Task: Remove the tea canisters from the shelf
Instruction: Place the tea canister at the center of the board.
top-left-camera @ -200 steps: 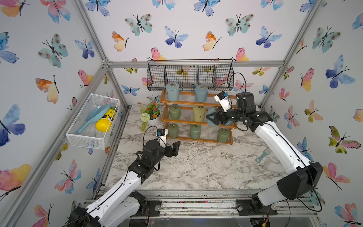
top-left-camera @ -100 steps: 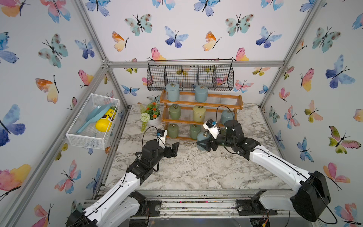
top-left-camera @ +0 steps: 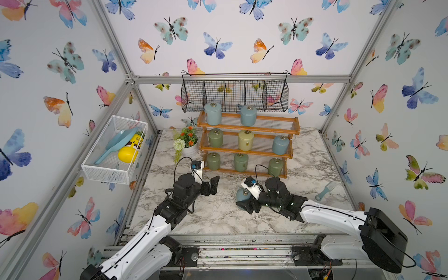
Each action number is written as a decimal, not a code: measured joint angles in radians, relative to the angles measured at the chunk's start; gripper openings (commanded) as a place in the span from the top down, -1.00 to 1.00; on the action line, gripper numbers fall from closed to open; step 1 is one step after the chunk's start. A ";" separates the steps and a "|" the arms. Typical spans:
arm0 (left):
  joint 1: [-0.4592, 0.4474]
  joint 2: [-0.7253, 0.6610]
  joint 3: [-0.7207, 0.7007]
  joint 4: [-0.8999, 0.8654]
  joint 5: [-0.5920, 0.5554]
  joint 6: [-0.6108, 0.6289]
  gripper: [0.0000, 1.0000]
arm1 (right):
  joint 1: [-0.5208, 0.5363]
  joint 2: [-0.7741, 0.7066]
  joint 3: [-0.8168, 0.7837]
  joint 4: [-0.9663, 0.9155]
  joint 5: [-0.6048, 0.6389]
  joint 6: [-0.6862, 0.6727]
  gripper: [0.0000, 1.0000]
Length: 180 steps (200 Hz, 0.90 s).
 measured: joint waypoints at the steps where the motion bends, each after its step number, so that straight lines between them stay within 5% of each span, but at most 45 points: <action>1: 0.000 0.000 0.000 0.000 0.000 0.000 -0.97 | 0.003 0.000 -0.003 0.003 0.002 0.002 -0.29; 180: 0.000 0.056 0.000 0.005 -0.005 0.000 -0.97 | 0.183 0.141 -0.162 0.278 0.219 0.127 -0.30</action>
